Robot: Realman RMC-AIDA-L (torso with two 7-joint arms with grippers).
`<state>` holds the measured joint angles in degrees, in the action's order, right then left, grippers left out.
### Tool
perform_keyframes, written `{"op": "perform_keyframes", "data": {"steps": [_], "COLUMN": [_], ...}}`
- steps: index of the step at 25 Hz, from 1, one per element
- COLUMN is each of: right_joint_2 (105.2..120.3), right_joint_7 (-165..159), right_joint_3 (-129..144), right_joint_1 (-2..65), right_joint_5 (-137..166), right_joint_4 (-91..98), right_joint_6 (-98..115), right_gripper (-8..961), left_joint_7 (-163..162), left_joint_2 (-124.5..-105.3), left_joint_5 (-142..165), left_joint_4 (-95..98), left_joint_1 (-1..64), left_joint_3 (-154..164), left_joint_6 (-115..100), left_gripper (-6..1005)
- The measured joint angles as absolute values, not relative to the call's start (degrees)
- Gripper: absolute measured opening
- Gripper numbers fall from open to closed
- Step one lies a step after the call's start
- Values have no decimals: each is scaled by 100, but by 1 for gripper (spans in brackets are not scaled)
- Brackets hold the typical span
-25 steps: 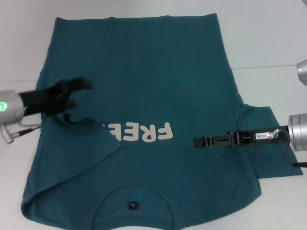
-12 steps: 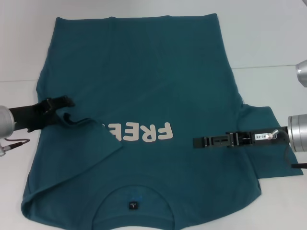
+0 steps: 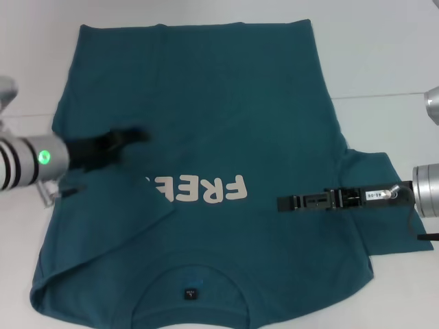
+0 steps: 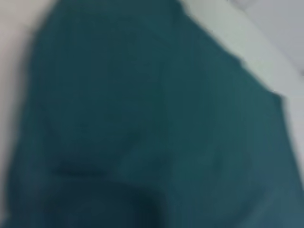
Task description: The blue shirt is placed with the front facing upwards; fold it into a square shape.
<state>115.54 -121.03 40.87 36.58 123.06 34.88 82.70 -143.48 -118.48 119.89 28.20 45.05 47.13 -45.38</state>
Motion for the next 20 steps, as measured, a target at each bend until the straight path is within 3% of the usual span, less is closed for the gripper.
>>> {"op": "perform_keyframes", "data": {"steps": [4,10,14,17,20], "right_joint_2": [11549,11554,11596,11607,11582], "right_joint_7": [-12101,-12095,-12083,-12084,-12085], "right_joint_3": [4087,4107,4085,4082,4078], "right_joint_1": [3651,3664,3636,3622,3623], "right_joint_5": [12298,12299,12159,12101,12078], "right_joint_4": [3489,3489,3489,3485,3482], "right_joint_6": [8270,8261,8107,8014,8028], "right_gripper": [906,906,906,906,906], "left_joint_7": [-13930,-13805,-13207,-12428,-11408], "left_joint_2": [-11900,-11684,-11638,-11694,-11879], "left_joint_5": [11426,11310,11314,11328,11297], "left_joint_4": [3132,3390,4076,4585,5070], "left_joint_1": [4441,3960,3339,2834,2287], "left_joint_3": [4542,4514,4504,4497,4473], "left_joint_6": [-5100,-5865,-6854,-7400,-7998], "left_gripper": [876,877,877,876,876]}}
